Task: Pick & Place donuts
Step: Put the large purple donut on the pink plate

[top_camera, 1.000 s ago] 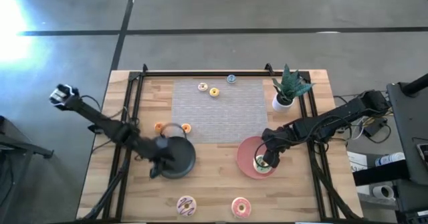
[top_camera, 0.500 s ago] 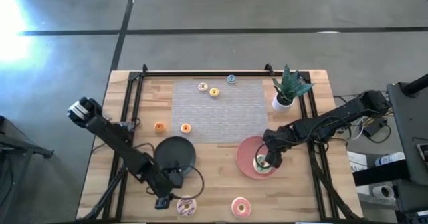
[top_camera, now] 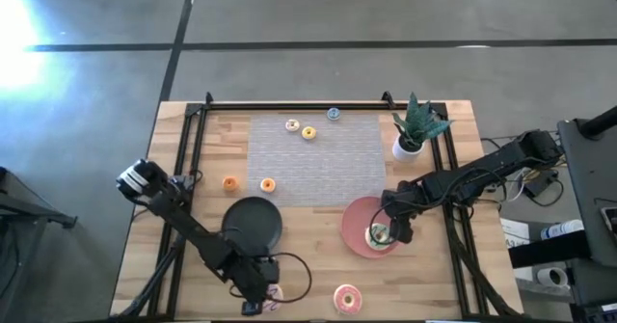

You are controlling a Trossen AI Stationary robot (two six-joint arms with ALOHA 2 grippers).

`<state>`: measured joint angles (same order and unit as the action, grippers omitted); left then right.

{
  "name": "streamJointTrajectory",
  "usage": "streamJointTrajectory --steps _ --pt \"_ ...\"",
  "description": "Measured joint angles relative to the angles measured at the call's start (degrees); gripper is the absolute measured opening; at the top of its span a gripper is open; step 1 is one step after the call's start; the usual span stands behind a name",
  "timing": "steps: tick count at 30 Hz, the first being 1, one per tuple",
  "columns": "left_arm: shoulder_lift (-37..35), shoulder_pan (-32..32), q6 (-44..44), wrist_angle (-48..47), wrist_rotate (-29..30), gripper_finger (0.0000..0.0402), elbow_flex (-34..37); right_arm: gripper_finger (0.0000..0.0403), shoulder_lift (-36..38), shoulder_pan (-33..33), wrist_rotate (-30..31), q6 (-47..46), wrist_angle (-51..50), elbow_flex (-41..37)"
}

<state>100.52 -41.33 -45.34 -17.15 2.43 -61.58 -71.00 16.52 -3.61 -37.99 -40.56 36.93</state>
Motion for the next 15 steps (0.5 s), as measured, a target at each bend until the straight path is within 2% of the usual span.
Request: streamJointTrajectory --steps 5,8,11,15 --pt "3.48 0.19 -3.74 -0.72 -2.49 0.0202 -1.90 0.0219 0.07 0.01 0.04 2.20 -1.02 0.00" --pt "4.50 0.48 -6.31 -1.78 -3.13 0.0186 -2.18 0.0219 0.24 0.01 0.14 3.74 -1.46 0.00" --pt "4.53 0.83 -7.43 -2.32 -2.68 0.0148 -2.22 0.0219 1.37 0.10 0.71 5.01 -1.31 0.00" --pt "4.23 2.47 -8.09 -4.01 -1.92 0.0078 -2.36 0.0219 5.10 0.08 2.58 5.20 -1.26 0.02"
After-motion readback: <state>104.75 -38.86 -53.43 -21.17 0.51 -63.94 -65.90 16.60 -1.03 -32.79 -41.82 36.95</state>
